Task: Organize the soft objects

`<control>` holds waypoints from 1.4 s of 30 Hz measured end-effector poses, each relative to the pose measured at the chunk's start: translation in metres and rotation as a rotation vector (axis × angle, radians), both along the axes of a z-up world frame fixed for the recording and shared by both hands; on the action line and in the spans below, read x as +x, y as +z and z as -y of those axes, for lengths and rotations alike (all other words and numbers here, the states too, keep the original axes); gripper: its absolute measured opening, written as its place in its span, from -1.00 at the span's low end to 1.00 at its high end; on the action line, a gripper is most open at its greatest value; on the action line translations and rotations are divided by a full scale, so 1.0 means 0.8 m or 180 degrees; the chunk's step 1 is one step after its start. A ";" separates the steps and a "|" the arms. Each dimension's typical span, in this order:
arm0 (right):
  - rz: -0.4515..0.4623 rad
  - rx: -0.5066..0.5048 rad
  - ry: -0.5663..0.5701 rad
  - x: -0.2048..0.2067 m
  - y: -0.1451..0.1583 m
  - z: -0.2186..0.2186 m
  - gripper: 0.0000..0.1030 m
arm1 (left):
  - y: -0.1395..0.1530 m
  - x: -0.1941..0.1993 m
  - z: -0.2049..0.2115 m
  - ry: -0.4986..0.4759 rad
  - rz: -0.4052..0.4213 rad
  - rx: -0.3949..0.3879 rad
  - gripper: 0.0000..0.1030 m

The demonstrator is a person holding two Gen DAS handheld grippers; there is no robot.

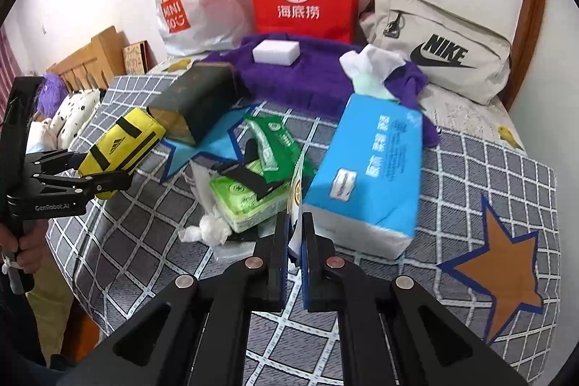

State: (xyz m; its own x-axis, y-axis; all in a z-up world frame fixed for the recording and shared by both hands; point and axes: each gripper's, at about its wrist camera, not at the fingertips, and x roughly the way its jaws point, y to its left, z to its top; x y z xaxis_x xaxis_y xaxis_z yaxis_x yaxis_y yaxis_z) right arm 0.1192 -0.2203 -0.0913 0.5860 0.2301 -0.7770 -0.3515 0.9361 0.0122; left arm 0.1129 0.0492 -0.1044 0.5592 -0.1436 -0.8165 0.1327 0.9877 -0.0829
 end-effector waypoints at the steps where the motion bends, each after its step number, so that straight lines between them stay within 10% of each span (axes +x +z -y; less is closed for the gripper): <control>1: 0.0023 0.0003 -0.0019 0.001 0.004 0.002 -0.89 | 0.004 0.001 0.001 0.0011 0.0013 0.0007 0.24; 42: 0.0140 0.0204 -0.0260 0.202 0.044 0.038 -0.89 | 0.076 0.192 0.035 0.0177 0.0037 0.0180 0.24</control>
